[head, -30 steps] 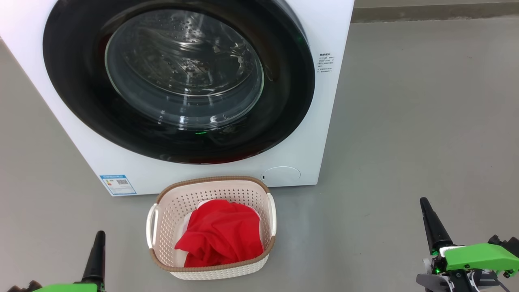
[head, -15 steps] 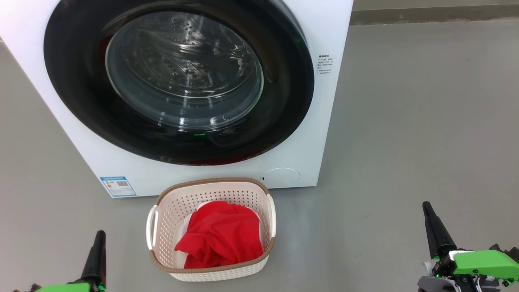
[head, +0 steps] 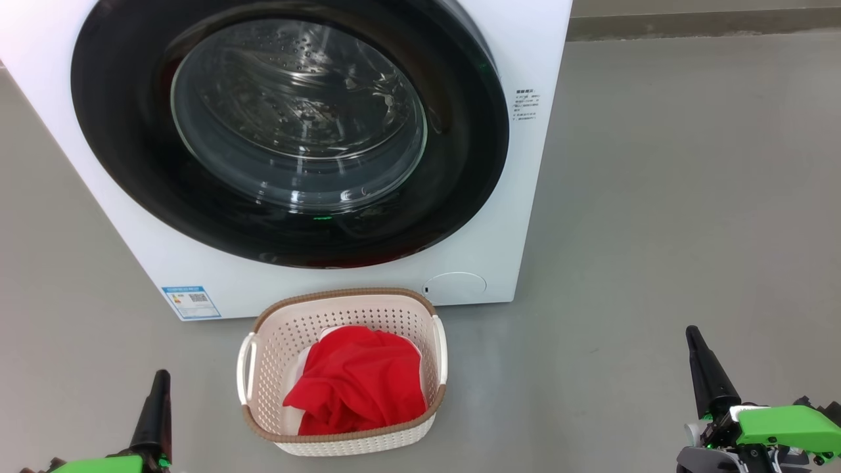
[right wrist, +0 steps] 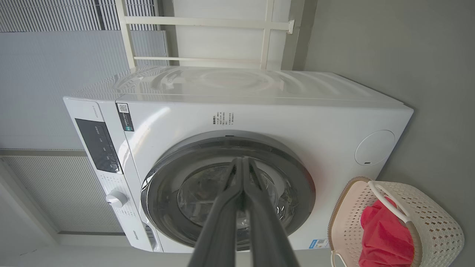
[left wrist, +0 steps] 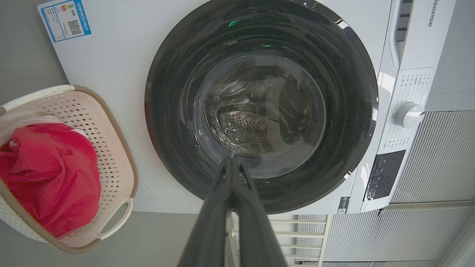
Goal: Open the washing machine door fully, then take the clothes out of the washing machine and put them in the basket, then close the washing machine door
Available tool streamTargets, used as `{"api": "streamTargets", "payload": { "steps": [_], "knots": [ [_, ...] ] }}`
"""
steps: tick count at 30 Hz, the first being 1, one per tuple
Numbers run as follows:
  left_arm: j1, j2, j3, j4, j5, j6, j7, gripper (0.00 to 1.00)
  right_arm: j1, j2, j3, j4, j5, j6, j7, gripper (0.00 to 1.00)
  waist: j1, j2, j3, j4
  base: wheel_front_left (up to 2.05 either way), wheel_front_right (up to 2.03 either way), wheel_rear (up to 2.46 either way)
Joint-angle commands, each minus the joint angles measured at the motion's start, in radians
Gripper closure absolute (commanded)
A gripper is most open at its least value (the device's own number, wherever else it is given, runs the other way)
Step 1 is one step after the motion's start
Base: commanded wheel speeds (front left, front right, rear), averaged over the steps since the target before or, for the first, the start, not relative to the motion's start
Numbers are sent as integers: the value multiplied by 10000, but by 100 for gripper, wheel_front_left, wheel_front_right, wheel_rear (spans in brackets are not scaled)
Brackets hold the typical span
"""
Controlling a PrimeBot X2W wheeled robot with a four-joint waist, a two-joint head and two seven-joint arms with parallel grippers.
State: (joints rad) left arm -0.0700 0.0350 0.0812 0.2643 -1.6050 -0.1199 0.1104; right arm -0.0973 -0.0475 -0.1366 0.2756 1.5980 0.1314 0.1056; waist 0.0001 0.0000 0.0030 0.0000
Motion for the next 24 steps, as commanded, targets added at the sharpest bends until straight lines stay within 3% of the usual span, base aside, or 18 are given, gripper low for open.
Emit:
{"api": "streamTargets", "payload": {
  "steps": [1, 24],
  "knots": [
    [-382, 155, 333, -189, -29, -107, 35, 100, -108, -28, 218, -308, 98, -7, 85, 100, 0, 0, 0, 0, 0, 0, 0],
    [-381, 154, 335, -189, -28, -107, 36, 100, -107, -28, 222, -308, 102, -7, 81, 100, 0, 0, 0, 0, 0, 0, 0]
  ]
}}
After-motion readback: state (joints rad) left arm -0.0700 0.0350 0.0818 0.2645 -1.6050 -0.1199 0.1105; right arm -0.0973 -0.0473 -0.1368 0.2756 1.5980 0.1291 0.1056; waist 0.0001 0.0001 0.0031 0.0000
